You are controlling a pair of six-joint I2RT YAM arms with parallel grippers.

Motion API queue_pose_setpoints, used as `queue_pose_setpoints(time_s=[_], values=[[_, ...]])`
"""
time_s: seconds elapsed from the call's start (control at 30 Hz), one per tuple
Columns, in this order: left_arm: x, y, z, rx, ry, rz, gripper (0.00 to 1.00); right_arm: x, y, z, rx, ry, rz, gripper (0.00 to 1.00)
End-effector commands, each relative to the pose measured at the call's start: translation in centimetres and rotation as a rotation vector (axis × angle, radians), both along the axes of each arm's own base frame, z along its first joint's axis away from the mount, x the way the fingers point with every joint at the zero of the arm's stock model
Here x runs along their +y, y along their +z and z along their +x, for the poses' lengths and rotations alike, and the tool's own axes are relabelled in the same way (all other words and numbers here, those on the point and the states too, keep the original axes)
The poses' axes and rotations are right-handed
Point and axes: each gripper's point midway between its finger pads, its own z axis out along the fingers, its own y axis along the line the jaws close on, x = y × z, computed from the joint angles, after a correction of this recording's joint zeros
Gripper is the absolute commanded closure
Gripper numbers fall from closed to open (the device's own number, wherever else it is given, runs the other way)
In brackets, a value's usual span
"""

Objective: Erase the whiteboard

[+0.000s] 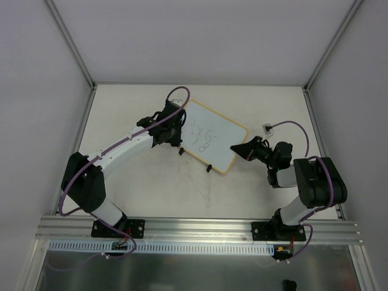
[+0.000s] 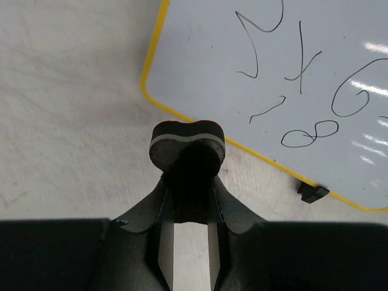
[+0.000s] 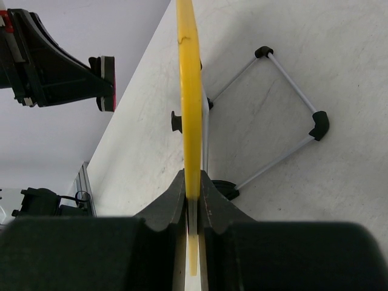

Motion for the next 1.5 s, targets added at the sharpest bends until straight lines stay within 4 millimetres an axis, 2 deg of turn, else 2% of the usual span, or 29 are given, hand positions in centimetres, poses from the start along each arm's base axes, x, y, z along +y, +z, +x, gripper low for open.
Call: queue_pose_setpoints(time_s=[0.0,0.1,0.13,0.17,0.23,0.43,0.5,0.53,0.6,0.73,1.07,1.2,1.47], values=[[-1.2,2.1,2.2,-0.075,-0.111,-0.044,1.00,-0.2,5.2,1.1,-0.283,-0.015,0.010,1.00],[-0.6,2.1,2.9,-0.055,-0.107,-0.121,1.00,-0.3,5.3,1.1,-0.285,-0.015,0.011,1.00],[-2.0,2.4,2.1,-0.018,-0.170,-0.227,1.00,-0.2,5.3,1.0,-0.285,-0.014,0.011,1.00],[-2.4,2.2,2.4,-0.030,-0.188,-0.293,1.00,-0.2,5.3,1.0,-0.287,-0.014,0.011,1.00],[-2.1,1.9,2.7,-0.027,-0.193,-0.363,1.00,-0.2,5.3,1.0,-0.285,-0.013,0.011,1.00],[-1.7,1.2,5.2,-0.192,-0.225,-0.311,1.00,-0.2,5.2,1.1,-0.283,-0.013,0.010,1.00],[-1.8,1.9,6.4,-0.279,-0.232,-0.304,1.00,-0.2,5.1,1.1,-0.282,-0.012,0.010,1.00],[-1.6,1.3,6.3,-0.291,-0.238,-0.299,1.00,-0.2,5.2,1.1,-0.285,-0.012,0.010,1.00],[-1.8,2.1,6.4,-0.374,-0.273,-0.313,1.00,-0.1,5.2,1.1,-0.283,-0.009,0.010,1.00],[-0.8,2.7,7.9,-0.496,-0.230,-0.274,1.00,-0.1,5.1,1.1,-0.282,-0.007,0.010,1.00],[-1.7,1.3,9.3,-0.475,-0.250,-0.242,1.00,0.0,5.3,1.2,-0.280,-0.003,0.016,1.00],[-2.2,-0.1,10.0,-0.454,-0.246,-0.228,1.00,0.0,5.2,1.2,-0.279,-0.001,0.015,1.00],[-4.3,-0.6,10.5,-0.443,-0.286,-0.219,1.00,0.0,5.4,1.2,-0.286,-0.001,0.015,1.00]])
